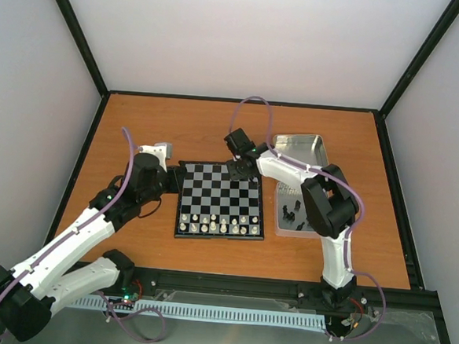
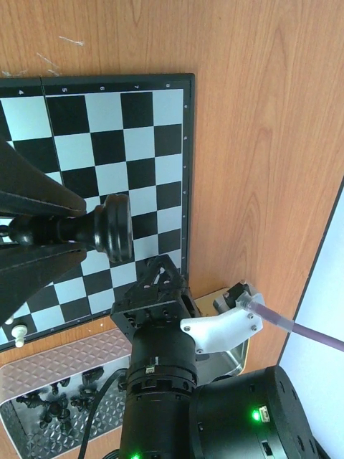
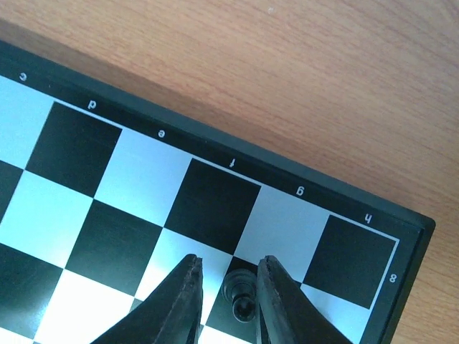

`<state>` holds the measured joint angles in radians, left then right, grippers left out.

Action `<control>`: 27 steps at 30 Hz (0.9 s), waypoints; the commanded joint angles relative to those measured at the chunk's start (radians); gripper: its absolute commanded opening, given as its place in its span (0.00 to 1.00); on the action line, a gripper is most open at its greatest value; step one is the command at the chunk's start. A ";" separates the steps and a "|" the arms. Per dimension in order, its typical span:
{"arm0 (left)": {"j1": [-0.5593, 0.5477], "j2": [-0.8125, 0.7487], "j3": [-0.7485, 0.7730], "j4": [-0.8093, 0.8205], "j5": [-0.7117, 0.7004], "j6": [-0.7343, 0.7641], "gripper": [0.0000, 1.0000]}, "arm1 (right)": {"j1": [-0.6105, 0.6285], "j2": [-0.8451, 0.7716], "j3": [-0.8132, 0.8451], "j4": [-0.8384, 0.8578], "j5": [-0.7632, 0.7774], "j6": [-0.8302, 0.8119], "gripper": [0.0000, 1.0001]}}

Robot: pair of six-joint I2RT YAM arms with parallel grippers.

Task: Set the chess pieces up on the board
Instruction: Adjust the chess piece on the chessboard.

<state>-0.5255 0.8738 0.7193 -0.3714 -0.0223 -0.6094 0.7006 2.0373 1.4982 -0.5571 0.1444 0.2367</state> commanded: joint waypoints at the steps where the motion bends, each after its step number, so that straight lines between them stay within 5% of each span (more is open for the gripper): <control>1: 0.009 -0.009 0.001 0.025 -0.004 0.007 0.01 | -0.006 0.030 0.037 -0.051 -0.002 -0.034 0.24; 27: 0.009 -0.002 -0.006 0.032 0.000 0.005 0.02 | -0.009 0.059 0.064 -0.101 0.032 -0.029 0.18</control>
<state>-0.5255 0.8745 0.7151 -0.3664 -0.0219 -0.6094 0.6998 2.1143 1.5757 -0.6548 0.1722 0.2028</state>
